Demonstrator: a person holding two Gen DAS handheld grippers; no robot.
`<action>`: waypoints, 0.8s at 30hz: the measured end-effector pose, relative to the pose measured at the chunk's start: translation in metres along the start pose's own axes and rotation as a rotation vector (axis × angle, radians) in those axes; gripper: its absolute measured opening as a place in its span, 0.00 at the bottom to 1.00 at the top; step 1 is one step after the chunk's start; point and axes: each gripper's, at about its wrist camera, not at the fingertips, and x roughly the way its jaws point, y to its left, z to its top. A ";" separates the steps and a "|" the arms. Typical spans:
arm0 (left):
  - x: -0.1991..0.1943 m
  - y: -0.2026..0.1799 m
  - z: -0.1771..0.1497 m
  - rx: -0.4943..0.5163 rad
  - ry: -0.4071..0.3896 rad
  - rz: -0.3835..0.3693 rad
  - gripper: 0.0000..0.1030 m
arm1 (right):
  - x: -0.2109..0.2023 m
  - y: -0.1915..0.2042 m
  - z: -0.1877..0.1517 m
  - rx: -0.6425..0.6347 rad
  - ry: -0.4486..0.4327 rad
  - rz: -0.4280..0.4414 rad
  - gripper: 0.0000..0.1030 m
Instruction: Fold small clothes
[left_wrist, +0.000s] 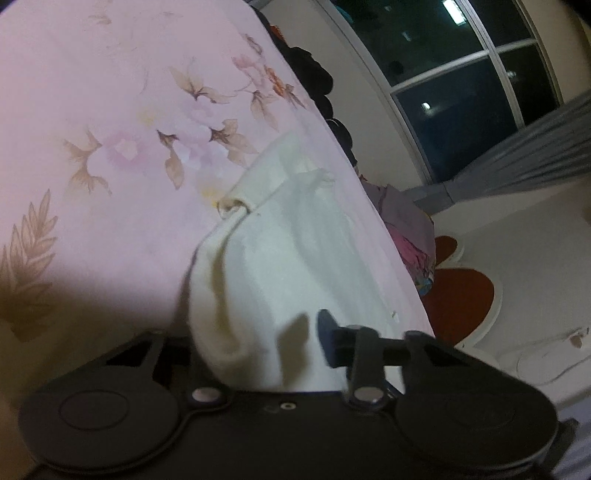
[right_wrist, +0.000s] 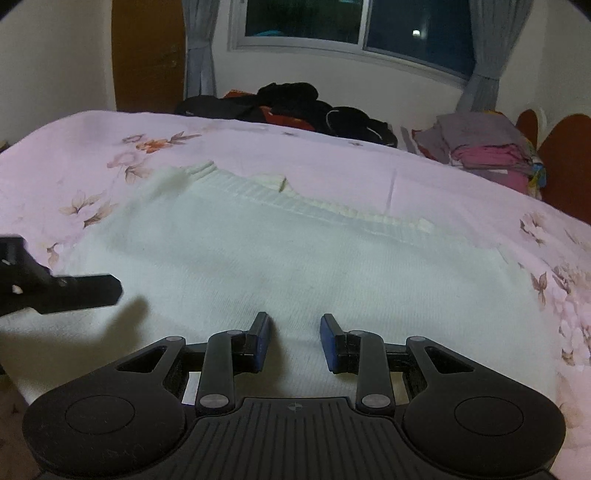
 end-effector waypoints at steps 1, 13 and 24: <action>0.000 0.001 0.000 0.003 0.000 0.005 0.24 | -0.002 -0.002 0.001 0.009 -0.001 0.005 0.29; -0.004 -0.012 -0.003 0.070 -0.012 0.093 0.07 | -0.003 -0.010 -0.006 0.020 0.027 0.025 0.30; -0.016 -0.061 -0.010 0.232 -0.069 0.099 0.07 | -0.024 -0.031 -0.001 0.117 -0.003 0.079 0.30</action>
